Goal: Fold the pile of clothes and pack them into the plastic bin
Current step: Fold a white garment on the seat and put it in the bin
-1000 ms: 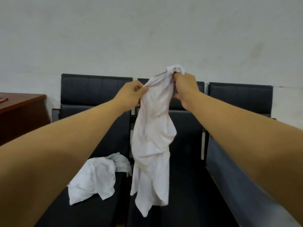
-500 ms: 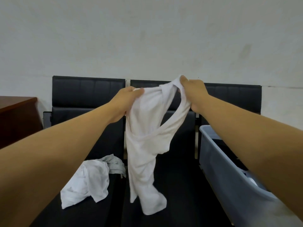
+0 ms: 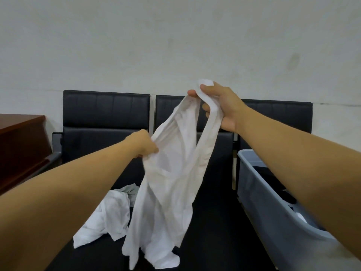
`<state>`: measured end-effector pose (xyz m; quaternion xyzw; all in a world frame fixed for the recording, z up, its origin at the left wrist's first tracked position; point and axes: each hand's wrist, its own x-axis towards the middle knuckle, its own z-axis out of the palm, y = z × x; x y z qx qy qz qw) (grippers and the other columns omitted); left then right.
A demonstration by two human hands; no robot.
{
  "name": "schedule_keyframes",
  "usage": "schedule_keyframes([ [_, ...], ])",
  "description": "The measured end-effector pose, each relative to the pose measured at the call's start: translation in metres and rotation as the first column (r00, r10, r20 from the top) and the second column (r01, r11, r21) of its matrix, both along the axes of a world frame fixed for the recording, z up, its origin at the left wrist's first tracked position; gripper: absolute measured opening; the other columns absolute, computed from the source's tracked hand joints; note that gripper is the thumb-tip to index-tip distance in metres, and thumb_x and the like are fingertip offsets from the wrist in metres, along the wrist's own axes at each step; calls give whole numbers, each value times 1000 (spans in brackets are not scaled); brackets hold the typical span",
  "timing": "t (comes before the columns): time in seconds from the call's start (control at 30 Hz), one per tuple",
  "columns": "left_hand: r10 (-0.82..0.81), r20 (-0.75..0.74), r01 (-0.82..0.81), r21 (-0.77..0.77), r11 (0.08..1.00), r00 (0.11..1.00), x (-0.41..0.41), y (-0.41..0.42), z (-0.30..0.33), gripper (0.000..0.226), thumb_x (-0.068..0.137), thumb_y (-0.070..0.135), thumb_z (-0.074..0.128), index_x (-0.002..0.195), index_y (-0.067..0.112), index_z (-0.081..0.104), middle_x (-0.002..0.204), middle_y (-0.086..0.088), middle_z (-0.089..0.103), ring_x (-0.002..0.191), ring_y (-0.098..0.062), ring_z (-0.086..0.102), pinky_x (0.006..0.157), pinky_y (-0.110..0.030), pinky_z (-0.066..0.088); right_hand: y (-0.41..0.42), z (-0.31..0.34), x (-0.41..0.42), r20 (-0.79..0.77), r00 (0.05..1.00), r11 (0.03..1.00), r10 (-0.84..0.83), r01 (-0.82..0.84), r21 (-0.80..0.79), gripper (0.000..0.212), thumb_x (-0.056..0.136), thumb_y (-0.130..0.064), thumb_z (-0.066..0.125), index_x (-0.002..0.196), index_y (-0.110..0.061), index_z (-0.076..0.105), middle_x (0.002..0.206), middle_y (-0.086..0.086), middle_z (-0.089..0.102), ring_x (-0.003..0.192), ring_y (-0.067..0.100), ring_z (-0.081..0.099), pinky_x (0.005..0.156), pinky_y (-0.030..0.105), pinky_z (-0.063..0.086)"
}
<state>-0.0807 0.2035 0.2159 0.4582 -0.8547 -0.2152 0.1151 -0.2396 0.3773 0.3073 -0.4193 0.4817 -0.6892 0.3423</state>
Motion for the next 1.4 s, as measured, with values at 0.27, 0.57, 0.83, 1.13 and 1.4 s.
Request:
schedule_keyframes([
  [0.27, 195, -290, -15, 526, 850, 937, 11, 0, 1, 31, 101, 24, 42, 109, 3, 63, 96, -14, 73, 81, -22, 67, 69, -32, 53, -4, -8, -17, -89, 988, 992, -122, 123, 0, 30, 100, -15, 57, 130, -15, 56, 111, 8, 76, 100, 23, 73, 83, 39, 59],
  [0.57, 293, -794, 557, 590, 585, 533, 8, 5, 11, 30, 89, 22, 61, 113, 5, 63, 87, -6, 56, 82, -19, 55, 85, -34, 51, -8, -22, -29, -146, 944, 939, -297, 316, 134, 14, 104, -15, 53, 109, -7, 63, 102, -1, 79, 108, 26, 69, 93, 47, 56],
  [0.83, 177, -956, 634, 289, 717, 236, 3, 17, 28, 36, 100, 9, 46, 129, 21, 64, 117, 0, 71, 106, -18, 66, 96, -32, 52, 1, -27, -52, -52, 920, 901, -389, 392, 188, 27, 105, -36, 50, 119, -14, 55, 103, 6, 78, 94, 21, 72, 81, 36, 56],
  [1.13, 0, -900, 405, 196, 893, 435, -3, 13, 37, 74, 104, 3, 46, 160, 36, 10, 132, 1, 65, 114, -19, 67, 100, -42, 53, -2, -26, -58, -260, 881, 890, -395, 437, 129, 31, 97, -16, 67, 128, -14, 63, 121, 7, 65, 87, 18, 62, 54, 22, 49],
  [1.4, -197, -657, 216, -53, 975, 727, 10, 13, 37, 84, 104, 17, 50, 156, 44, -10, 139, 0, 56, 118, -19, 60, 99, -36, 50, -5, -20, -43, -408, 736, 839, -540, 507, -197, 32, 100, -8, 57, 128, -23, 62, 128, -1, 61, 119, 17, 60, 86, 32, 61],
])
